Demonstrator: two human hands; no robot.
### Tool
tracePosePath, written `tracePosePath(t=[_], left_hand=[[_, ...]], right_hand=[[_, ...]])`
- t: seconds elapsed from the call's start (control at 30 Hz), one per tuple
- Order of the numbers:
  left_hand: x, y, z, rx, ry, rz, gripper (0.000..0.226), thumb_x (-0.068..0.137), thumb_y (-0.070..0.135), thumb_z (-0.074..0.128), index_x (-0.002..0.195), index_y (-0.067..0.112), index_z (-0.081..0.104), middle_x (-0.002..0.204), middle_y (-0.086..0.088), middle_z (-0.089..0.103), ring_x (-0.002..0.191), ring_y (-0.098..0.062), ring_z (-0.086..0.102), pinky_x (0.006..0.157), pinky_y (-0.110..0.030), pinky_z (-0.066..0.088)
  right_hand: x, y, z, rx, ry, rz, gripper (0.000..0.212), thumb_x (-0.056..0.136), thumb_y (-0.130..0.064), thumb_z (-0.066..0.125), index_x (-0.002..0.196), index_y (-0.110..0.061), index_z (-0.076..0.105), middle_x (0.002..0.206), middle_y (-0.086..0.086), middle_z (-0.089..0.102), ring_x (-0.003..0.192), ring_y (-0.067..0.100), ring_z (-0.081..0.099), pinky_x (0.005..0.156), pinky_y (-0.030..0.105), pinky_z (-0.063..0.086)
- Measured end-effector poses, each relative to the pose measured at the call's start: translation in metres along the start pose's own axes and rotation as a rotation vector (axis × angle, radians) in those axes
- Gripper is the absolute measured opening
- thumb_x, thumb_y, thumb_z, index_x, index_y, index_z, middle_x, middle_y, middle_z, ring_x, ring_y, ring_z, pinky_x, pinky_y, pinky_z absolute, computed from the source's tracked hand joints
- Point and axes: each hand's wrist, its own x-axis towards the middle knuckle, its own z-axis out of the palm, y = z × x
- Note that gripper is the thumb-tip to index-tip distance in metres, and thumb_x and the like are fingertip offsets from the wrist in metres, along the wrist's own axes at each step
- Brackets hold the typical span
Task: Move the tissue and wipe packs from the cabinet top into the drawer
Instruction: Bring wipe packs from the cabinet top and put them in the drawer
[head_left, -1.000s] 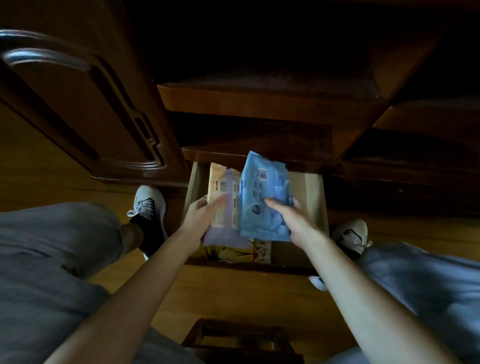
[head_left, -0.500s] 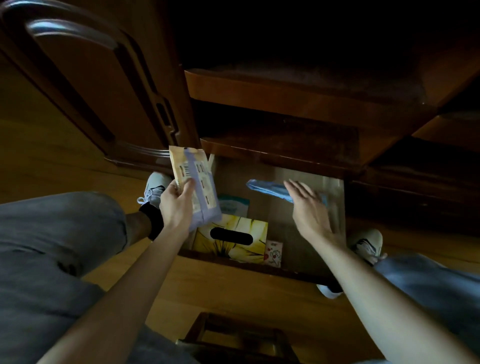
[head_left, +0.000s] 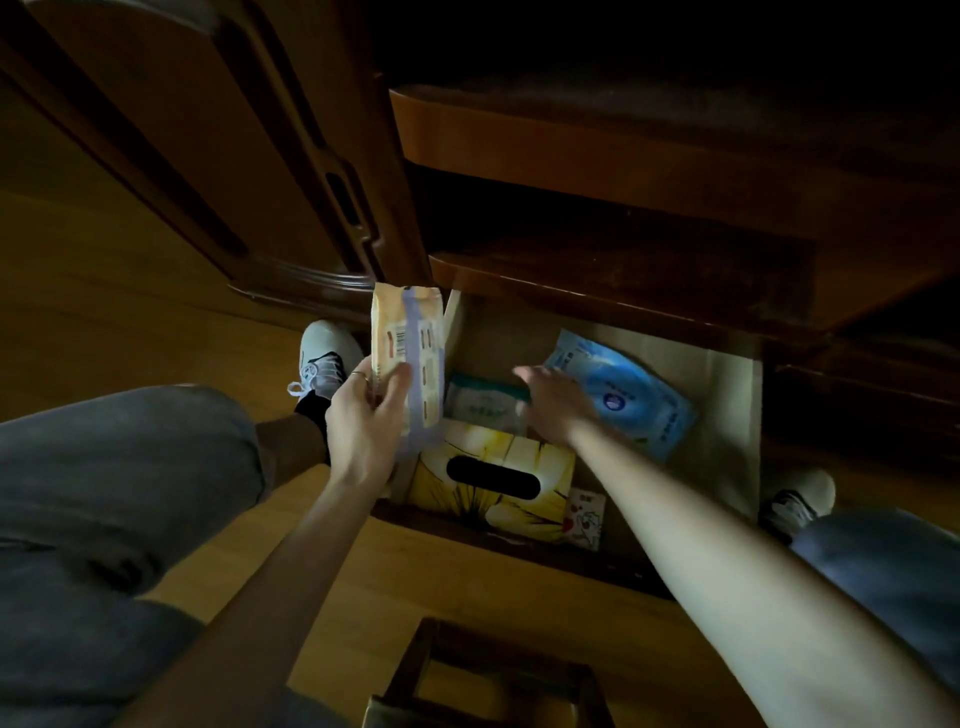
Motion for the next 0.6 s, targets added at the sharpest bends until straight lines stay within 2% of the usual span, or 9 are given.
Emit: tracePosePath(t=[0.07, 0.13, 0.23, 0.27, 0.33, 0.4, 0.47, 0.53, 0.6], left_hand=[[0.0, 0.0, 0.001, -0.014, 0.012, 0.002, 0.015, 0.096, 0.043, 0.06, 0.104, 0.033, 0.068, 0.085, 0.018, 0.072, 0.076, -0.008, 0.07, 0.064, -0.035, 0.057], [-0.005, 0.005, 0.007, -0.029, 0.008, 0.005, 0.011, 0.096, 0.041, 0.06, 0.101, 0.035, 0.068, 0.085, 0.016, 0.073, 0.077, -0.013, 0.07, 0.062, -0.038, 0.057], [-0.011, 0.011, 0.014, -0.073, -0.013, -0.017, 0.008, 0.095, 0.041, 0.06, 0.094, 0.039, 0.068, 0.086, 0.006, 0.074, 0.082, -0.03, 0.07, 0.069, -0.054, 0.058], [-0.011, 0.012, 0.014, -0.077, -0.019, -0.022, 0.008, 0.095, 0.04, 0.06, 0.093, 0.04, 0.068, 0.086, 0.004, 0.074, 0.083, -0.032, 0.07, 0.071, -0.058, 0.058], [-0.009, 0.012, 0.01, -0.072, -0.019, -0.031, 0.008, 0.096, 0.039, 0.06, 0.093, 0.04, 0.068, 0.087, 0.008, 0.074, 0.083, -0.028, 0.071, 0.073, -0.058, 0.058], [-0.003, 0.014, 0.011, -0.043, 0.001, -0.031, 0.008, 0.096, 0.041, 0.06, 0.095, 0.039, 0.068, 0.087, 0.015, 0.074, 0.081, -0.018, 0.071, 0.074, -0.053, 0.06], [-0.013, 0.025, 0.017, -0.015, -0.044, 0.05, 0.015, 0.096, 0.043, 0.059, 0.104, 0.036, 0.069, 0.088, 0.018, 0.073, 0.081, -0.009, 0.07, 0.073, -0.047, 0.061], [-0.025, 0.039, 0.029, 0.024, -0.123, 0.145, 0.025, 0.095, 0.043, 0.059, 0.116, 0.031, 0.067, 0.094, 0.016, 0.073, 0.085, -0.004, 0.07, 0.072, -0.041, 0.061], [-0.025, 0.041, 0.039, 0.057, -0.142, 0.195, 0.028, 0.094, 0.041, 0.06, 0.12, 0.031, 0.065, 0.1, 0.015, 0.073, 0.09, -0.004, 0.069, 0.067, -0.031, 0.059]], right_hand=[[0.018, -0.014, 0.004, -0.101, -0.077, -0.009, 0.066, 0.096, -0.029, 0.058, 0.155, -0.017, 0.031, 0.155, 0.012, 0.043, 0.145, 0.035, 0.03, 0.112, 0.051, 0.033], [0.022, -0.017, 0.012, -0.348, -0.046, -0.004, 0.065, 0.095, -0.025, 0.058, 0.153, -0.015, 0.032, 0.151, 0.014, 0.046, 0.142, 0.037, 0.031, 0.112, 0.05, 0.03], [0.025, -0.016, 0.014, -0.464, 0.006, 0.032, 0.038, 0.095, -0.012, 0.051, 0.132, -0.014, 0.054, 0.138, 0.014, 0.059, 0.139, 0.037, 0.034, 0.112, 0.05, 0.027], [0.026, -0.016, 0.016, -0.399, 0.001, 0.024, 0.031, 0.095, -0.01, 0.051, 0.125, -0.014, 0.059, 0.136, 0.015, 0.061, 0.139, 0.038, 0.035, 0.112, 0.05, 0.028], [0.019, -0.019, 0.014, -0.174, -0.003, -0.031, 0.034, 0.097, -0.014, 0.055, 0.13, -0.013, 0.059, 0.138, 0.015, 0.059, 0.138, 0.039, 0.04, 0.108, 0.05, 0.037], [0.008, -0.014, -0.006, 0.034, 0.028, -0.043, 0.036, 0.099, -0.027, 0.056, 0.135, -0.022, 0.055, 0.128, 0.009, 0.063, 0.117, 0.03, 0.06, 0.089, 0.043, 0.051], [-0.029, 0.01, -0.031, 0.229, 0.129, 0.017, 0.027, 0.101, -0.038, 0.053, 0.126, -0.028, 0.054, 0.109, 0.001, 0.067, 0.094, 0.021, 0.066, 0.076, 0.04, 0.054], [-0.073, 0.038, -0.059, 0.598, 0.208, 0.113, 0.02, 0.098, -0.034, 0.061, 0.118, -0.031, 0.059, 0.107, -0.005, 0.069, 0.097, 0.019, 0.067, 0.08, 0.039, 0.056], [-0.095, 0.048, -0.07, 1.087, 0.139, 0.15, 0.02, 0.093, -0.027, 0.067, 0.113, -0.03, 0.067, 0.107, -0.003, 0.074, 0.103, 0.021, 0.068, 0.084, 0.036, 0.054]])
